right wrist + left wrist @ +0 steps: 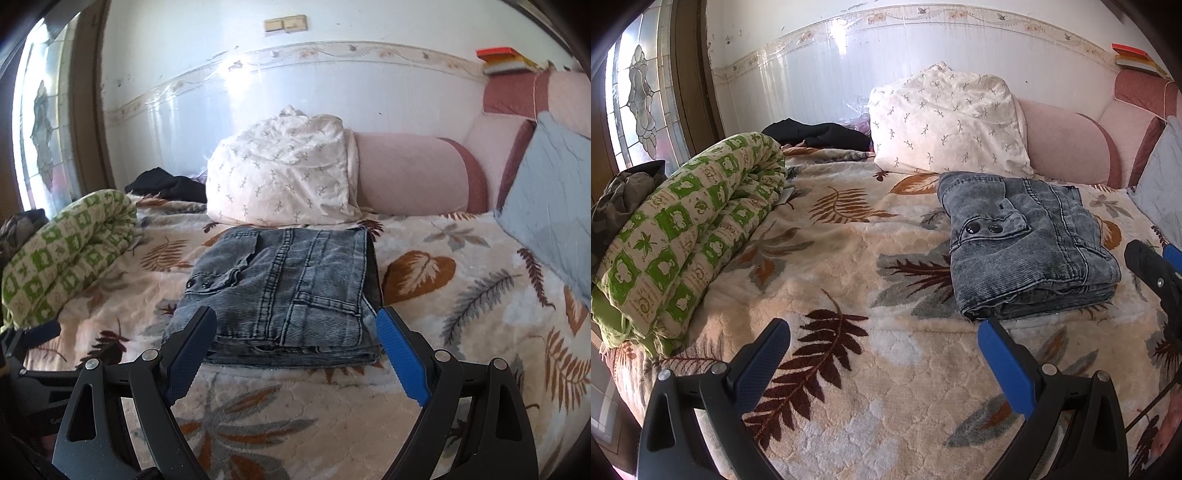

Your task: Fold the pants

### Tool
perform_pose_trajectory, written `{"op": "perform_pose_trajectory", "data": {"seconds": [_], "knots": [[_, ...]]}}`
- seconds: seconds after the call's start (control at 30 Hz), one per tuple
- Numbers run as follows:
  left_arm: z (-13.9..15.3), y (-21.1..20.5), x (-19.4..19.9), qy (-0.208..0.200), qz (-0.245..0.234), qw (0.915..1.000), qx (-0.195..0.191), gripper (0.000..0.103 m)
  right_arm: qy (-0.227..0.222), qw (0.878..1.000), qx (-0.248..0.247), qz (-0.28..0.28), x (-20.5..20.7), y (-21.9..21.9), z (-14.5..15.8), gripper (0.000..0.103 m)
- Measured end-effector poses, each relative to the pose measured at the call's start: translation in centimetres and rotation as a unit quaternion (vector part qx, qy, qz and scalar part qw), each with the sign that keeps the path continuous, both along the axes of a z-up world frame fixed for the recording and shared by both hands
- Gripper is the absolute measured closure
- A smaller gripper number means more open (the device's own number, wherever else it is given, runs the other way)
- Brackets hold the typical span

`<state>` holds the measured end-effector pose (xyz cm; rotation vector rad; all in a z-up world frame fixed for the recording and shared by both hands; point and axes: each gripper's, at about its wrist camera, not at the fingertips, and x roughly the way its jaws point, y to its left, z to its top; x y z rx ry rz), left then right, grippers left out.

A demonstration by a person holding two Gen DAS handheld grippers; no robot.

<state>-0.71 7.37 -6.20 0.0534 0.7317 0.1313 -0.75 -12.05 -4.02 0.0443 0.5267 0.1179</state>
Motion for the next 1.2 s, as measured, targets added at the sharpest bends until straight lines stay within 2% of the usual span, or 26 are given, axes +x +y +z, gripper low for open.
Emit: {"op": "perform_pose_trajectory", "data": {"seconds": [1.2], "knots": [[-0.03, 0.16, -0.08, 0.001, -0.007, 0.9999, -0.012, 0.000, 0.003, 1.000, -0.011, 0.005, -0.52, 0.55, -0.55, 0.014]]}}
